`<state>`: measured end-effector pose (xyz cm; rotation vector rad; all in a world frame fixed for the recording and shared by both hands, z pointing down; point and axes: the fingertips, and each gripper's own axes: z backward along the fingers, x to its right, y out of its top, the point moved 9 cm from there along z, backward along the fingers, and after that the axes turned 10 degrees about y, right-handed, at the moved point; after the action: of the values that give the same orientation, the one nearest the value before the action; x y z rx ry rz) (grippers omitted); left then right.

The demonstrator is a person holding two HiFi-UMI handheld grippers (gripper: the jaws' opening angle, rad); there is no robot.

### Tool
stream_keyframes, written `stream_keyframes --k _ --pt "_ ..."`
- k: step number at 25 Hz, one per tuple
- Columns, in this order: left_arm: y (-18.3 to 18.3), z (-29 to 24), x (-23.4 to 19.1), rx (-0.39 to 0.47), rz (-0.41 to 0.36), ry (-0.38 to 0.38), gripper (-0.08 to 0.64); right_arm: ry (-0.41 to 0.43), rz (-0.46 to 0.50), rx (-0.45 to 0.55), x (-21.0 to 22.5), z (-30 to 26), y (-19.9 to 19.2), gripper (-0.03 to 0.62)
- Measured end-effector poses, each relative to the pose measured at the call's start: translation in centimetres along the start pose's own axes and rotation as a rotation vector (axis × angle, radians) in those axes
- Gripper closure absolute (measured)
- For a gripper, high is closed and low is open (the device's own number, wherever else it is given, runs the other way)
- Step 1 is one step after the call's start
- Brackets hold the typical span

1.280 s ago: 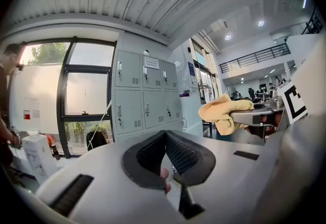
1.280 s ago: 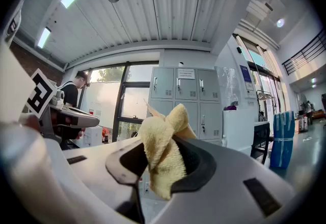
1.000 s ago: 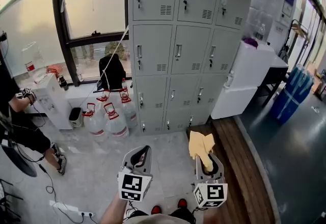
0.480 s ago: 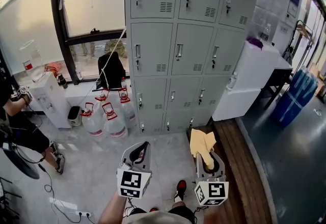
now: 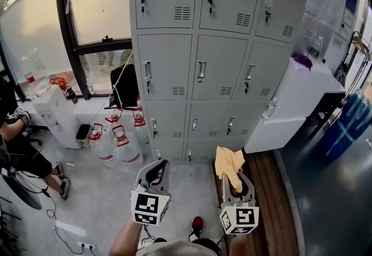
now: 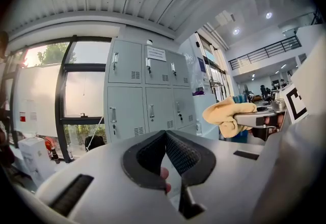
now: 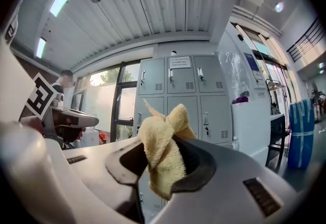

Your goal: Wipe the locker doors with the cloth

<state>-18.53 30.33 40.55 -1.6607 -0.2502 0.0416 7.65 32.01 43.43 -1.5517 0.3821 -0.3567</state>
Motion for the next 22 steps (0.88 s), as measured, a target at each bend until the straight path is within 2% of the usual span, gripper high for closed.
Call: stream_keyframes --k 10,22 --pt "2.8 -10.2 3.1 0.002 0.006 0.093 0.537 0.102 -0.005 0.019 9.8 -8.3 0.6 0.473" --pt "4.4 -18.3 4.4 0.007 0.004 0.185 0.537 0.193 -0.003 0.059 16.8 -15.4 0.8 0.472"
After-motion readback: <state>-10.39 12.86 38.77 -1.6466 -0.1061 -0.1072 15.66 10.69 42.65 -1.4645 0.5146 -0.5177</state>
